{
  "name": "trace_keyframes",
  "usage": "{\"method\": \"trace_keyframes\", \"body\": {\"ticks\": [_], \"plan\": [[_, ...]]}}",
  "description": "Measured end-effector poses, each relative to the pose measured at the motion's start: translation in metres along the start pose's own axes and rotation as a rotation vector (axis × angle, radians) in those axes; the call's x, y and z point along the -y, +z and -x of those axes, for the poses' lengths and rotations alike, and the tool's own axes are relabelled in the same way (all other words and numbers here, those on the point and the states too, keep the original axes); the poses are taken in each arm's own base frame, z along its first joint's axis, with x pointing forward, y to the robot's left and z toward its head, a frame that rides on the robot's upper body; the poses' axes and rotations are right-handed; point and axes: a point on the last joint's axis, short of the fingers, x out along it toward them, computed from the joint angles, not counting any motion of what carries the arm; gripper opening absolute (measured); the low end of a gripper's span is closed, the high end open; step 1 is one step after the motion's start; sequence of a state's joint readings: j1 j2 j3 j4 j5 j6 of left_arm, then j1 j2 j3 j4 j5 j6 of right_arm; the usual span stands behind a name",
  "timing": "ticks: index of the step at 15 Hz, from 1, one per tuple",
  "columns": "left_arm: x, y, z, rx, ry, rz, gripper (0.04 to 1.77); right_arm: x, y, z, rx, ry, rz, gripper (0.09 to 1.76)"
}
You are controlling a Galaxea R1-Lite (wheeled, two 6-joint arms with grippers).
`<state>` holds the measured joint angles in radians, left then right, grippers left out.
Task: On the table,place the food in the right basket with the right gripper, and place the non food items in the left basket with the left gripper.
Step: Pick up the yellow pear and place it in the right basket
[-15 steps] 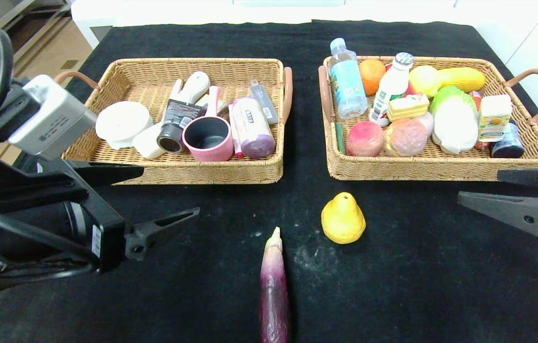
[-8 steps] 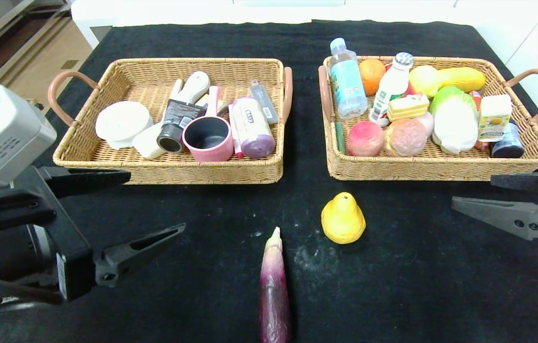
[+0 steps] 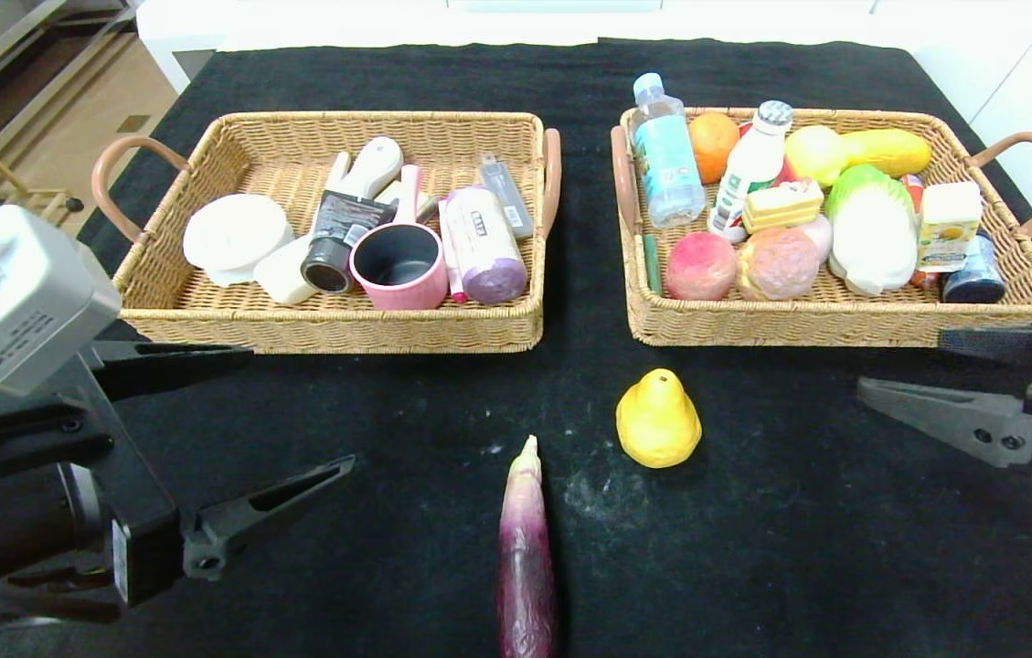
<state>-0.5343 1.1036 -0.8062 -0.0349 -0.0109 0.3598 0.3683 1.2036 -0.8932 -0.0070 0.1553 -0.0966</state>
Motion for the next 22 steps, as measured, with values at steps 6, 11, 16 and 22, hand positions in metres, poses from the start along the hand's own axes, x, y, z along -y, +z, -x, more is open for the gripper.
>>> {"method": "trace_keyframes", "body": {"ticks": [6,11,16,22], "plan": [[0.001,0.000,0.004,0.009,0.001,-0.001,1.72,-0.027,-0.012,-0.029,-0.048,0.024,0.050,1.71],[0.002,-0.001,0.005,0.012,-0.008,-0.002,1.72,-0.056,-0.020,-0.058,-0.082,0.047,0.066,1.71],[0.002,0.000,0.007,0.024,-0.040,-0.002,1.72,-0.082,-0.031,-0.088,-0.083,0.017,0.100,1.71],[0.002,-0.001,0.007,0.024,-0.042,-0.002,1.72,-0.092,-0.037,-0.108,-0.090,0.009,0.114,1.71]]}}
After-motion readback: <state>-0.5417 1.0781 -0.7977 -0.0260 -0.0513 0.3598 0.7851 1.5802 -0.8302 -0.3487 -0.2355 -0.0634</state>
